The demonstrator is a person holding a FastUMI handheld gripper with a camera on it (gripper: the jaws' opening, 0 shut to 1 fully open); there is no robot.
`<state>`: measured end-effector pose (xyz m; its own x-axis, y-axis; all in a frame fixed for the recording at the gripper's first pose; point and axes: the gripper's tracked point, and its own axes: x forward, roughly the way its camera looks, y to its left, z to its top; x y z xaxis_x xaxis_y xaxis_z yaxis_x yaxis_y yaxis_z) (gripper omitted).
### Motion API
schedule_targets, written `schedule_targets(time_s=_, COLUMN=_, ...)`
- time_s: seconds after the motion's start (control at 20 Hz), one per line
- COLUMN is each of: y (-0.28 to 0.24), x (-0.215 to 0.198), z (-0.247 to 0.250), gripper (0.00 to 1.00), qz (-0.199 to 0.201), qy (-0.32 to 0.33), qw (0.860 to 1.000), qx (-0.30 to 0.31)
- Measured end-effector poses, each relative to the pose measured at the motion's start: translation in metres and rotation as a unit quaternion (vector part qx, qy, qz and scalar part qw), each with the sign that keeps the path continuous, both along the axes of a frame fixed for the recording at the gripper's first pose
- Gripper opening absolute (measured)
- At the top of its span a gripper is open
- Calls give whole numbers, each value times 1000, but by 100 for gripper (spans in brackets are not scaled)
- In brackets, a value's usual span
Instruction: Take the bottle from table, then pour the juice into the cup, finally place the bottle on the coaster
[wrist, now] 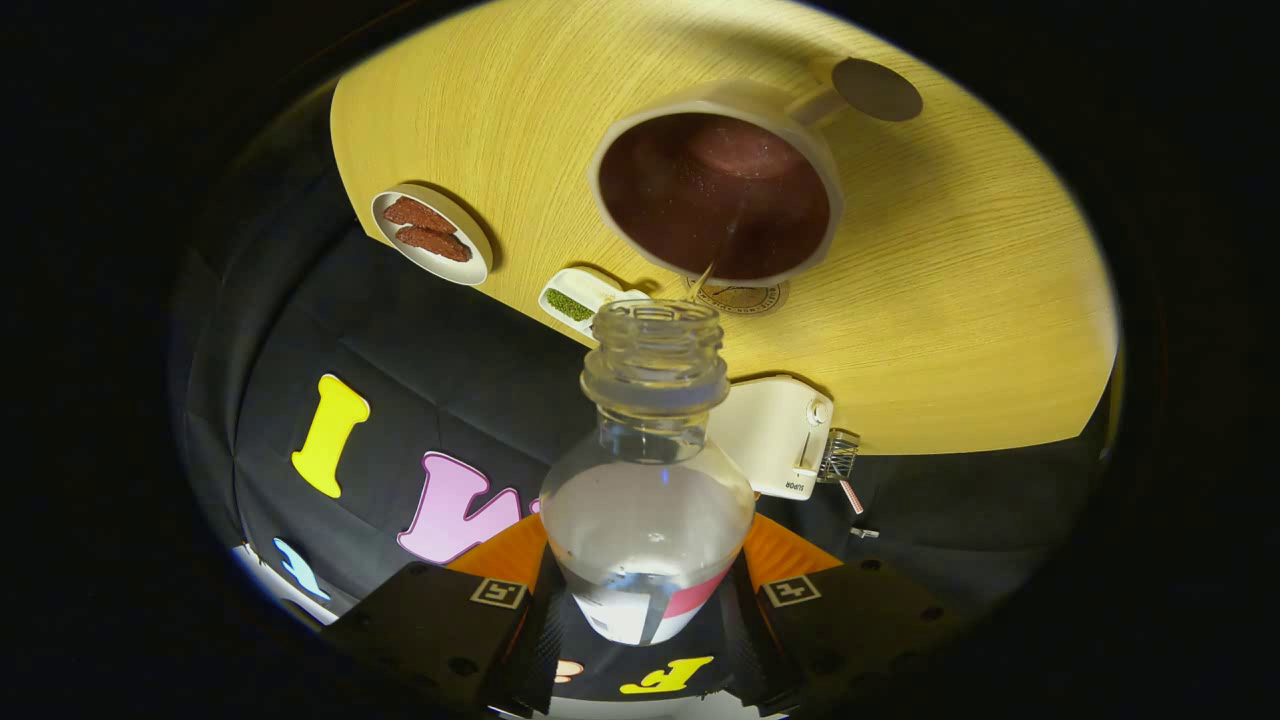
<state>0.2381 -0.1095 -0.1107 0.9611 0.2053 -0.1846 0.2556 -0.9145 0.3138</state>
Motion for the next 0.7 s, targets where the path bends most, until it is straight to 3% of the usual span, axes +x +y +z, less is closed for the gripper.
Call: schedule_targets(time_s=0.7, y=0, x=2, z=-3, gripper=70, qz=-2, qy=5, qw=1000, qx=-6)
